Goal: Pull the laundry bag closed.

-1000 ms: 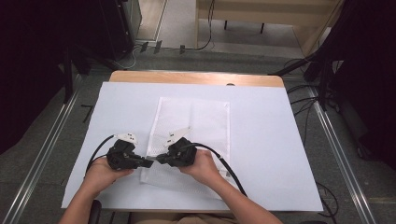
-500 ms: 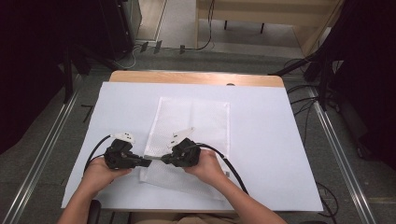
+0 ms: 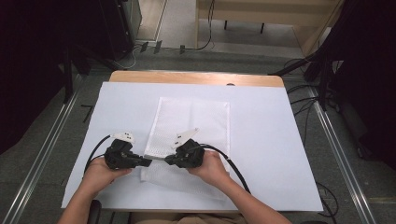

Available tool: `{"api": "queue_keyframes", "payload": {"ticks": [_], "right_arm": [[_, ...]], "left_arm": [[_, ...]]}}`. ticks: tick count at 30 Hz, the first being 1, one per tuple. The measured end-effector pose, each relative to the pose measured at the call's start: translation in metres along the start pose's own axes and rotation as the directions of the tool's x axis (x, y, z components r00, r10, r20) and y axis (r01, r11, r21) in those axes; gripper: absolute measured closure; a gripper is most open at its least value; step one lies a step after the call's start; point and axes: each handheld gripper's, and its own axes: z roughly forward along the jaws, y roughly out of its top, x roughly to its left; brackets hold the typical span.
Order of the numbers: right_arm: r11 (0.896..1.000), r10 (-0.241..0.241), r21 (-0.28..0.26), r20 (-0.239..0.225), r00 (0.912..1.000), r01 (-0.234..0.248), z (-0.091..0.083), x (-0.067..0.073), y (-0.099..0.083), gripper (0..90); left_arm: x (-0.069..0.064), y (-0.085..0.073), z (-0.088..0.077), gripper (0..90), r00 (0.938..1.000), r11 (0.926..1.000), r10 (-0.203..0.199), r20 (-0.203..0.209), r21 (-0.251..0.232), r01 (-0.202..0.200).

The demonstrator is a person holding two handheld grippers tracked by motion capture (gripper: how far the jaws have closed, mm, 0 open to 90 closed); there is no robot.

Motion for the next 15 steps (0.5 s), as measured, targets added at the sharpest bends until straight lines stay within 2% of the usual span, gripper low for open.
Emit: {"api": "queue_keyframes", "payload": {"ticks": [5,8,13,15], "right_arm": [[1.000,0.011,-0.007,-0.005,0.9999,-0.011,-0.0020,-0.0003,-0.0025,88.3],[1.000,0.009,-0.009,-0.001,1.0000,-0.009,-0.0033,-0.0007,-0.0040,88.3],[0.999,0.033,-0.011,0.000,0.9994,-0.033,-0.0067,-0.0040,-0.0081,88.3],[1.000,0.028,-0.015,0.004,0.9996,-0.028,-0.0081,-0.0051,-0.0094,88.3]], "left_arm": [[-0.0007,0.0003,0.0010,88.0,1.0000,1.0000,0.000,0.006,-0.005,0.000],[-0.0005,0.0001,0.0001,88.0,0.9997,0.9998,-0.006,0.024,-0.018,0.007],[-0.0002,0.0004,0.0006,88.0,0.9998,0.9999,-0.008,0.017,-0.010,0.008],[-0.0002,0.0003,-0.0002,88.0,0.9998,0.9998,-0.012,0.013,-0.014,0.012]]}}
